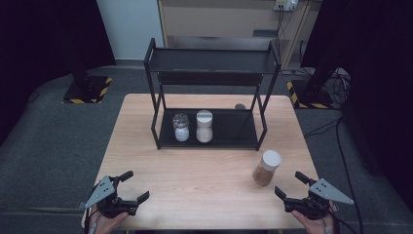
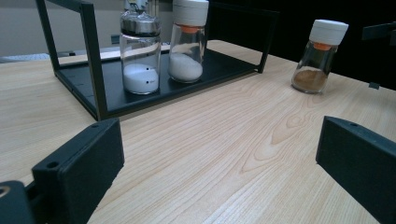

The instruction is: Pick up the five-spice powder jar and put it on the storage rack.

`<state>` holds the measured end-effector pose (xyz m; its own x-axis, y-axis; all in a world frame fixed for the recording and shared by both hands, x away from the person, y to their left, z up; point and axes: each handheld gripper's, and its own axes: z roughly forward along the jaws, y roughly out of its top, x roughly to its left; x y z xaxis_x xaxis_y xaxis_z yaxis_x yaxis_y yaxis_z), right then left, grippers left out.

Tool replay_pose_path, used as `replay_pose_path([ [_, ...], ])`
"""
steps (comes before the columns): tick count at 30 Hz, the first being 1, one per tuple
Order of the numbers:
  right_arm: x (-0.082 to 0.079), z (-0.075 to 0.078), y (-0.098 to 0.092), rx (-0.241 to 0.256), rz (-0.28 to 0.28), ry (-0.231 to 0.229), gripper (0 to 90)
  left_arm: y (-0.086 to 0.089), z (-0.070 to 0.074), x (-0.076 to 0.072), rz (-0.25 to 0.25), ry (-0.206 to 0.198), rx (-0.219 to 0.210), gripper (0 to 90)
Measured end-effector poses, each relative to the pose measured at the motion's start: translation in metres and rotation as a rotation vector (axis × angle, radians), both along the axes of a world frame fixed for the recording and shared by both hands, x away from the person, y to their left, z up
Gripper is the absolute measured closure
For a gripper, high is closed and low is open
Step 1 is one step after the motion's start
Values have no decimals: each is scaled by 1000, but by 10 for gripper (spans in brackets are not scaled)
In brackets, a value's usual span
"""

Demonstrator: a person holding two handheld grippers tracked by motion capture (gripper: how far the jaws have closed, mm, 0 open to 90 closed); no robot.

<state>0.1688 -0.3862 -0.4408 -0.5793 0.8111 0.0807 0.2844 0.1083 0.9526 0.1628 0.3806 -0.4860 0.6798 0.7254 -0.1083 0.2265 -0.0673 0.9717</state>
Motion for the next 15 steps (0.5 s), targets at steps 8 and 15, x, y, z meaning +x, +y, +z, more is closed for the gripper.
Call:
replay_pose_path([
  [8,5,10,-2,0,2,13,39,0,0,1,-1,3,2,0],
  [15,15,20,-2,7,9,21,39,0,0,0,0,4,1,0],
])
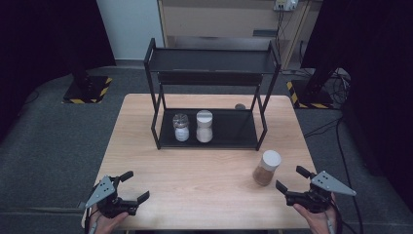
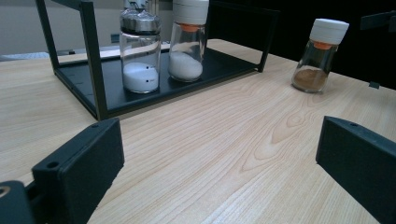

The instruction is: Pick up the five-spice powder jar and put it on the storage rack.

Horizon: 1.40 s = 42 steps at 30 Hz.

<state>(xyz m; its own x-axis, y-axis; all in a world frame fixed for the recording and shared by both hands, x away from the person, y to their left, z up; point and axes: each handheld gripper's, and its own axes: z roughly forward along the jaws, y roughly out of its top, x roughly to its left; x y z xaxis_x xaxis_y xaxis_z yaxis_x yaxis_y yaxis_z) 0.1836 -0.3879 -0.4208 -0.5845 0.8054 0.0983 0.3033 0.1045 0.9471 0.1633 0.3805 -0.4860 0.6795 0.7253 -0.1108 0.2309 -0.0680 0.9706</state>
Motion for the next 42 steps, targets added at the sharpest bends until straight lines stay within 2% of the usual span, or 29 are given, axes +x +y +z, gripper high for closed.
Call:
replay_pose_path([
  [14,20,14,9,-18,10,21,39,0,0,0,1,1,-3,0],
  [42,61,10,33,-69,26,81,67,0,0,0,1,0,1,0],
])
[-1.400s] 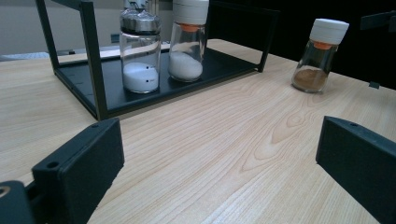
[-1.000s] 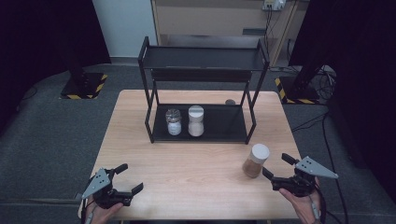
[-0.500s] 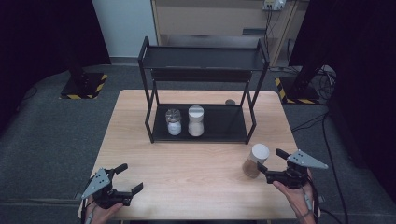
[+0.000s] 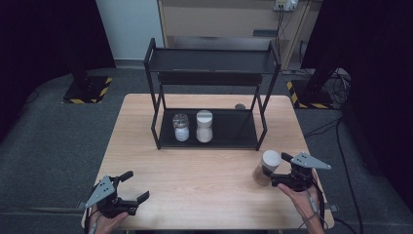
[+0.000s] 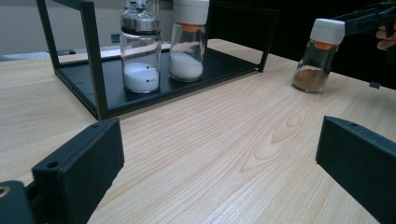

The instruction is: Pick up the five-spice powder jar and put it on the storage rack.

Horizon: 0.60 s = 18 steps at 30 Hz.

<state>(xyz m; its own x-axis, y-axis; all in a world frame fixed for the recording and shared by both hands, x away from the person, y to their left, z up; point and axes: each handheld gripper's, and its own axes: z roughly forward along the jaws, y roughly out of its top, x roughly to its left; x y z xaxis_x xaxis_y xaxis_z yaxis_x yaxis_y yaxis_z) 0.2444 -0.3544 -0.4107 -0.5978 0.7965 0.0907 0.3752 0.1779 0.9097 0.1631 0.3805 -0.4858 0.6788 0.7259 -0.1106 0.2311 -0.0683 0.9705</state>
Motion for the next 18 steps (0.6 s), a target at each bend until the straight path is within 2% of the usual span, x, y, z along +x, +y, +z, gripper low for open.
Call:
replay_pose_path([
  [6,7,-3,3,-10,3,15,92,0,0,0,0,0,0,0],
  [12,11,-5,5,-17,0,12,132,0,0,0,0,0,1,0],
  [18,12,-6,8,-35,4,2,279,0,0,0,0,0,0,0],
])
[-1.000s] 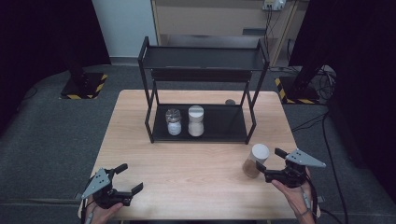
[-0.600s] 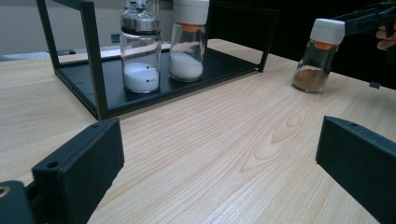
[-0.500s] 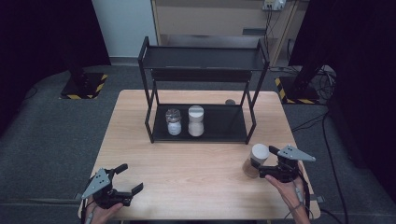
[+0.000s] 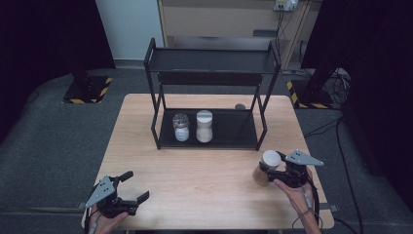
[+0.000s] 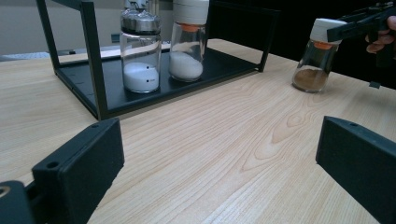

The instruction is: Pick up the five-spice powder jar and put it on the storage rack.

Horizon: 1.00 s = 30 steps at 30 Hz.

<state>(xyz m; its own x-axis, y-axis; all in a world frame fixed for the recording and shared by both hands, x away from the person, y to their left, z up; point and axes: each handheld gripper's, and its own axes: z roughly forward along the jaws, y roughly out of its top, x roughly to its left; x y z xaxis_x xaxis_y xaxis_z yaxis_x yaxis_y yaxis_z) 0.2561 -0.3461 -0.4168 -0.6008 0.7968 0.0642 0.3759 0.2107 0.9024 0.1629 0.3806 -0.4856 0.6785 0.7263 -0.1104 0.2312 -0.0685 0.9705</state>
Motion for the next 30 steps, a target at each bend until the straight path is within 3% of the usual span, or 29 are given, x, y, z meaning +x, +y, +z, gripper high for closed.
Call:
replay_pose_path([
  [3,-1,-1,0,4,0,-7,330,0,0,0,0,0,0,0],
  [15,-4,0,4,-15,-6,-21,336,0,0,0,-1,0,0,0],
  [30,6,11,14,-12,51,-26,336,0,0,1,-4,1,-1,0],
])
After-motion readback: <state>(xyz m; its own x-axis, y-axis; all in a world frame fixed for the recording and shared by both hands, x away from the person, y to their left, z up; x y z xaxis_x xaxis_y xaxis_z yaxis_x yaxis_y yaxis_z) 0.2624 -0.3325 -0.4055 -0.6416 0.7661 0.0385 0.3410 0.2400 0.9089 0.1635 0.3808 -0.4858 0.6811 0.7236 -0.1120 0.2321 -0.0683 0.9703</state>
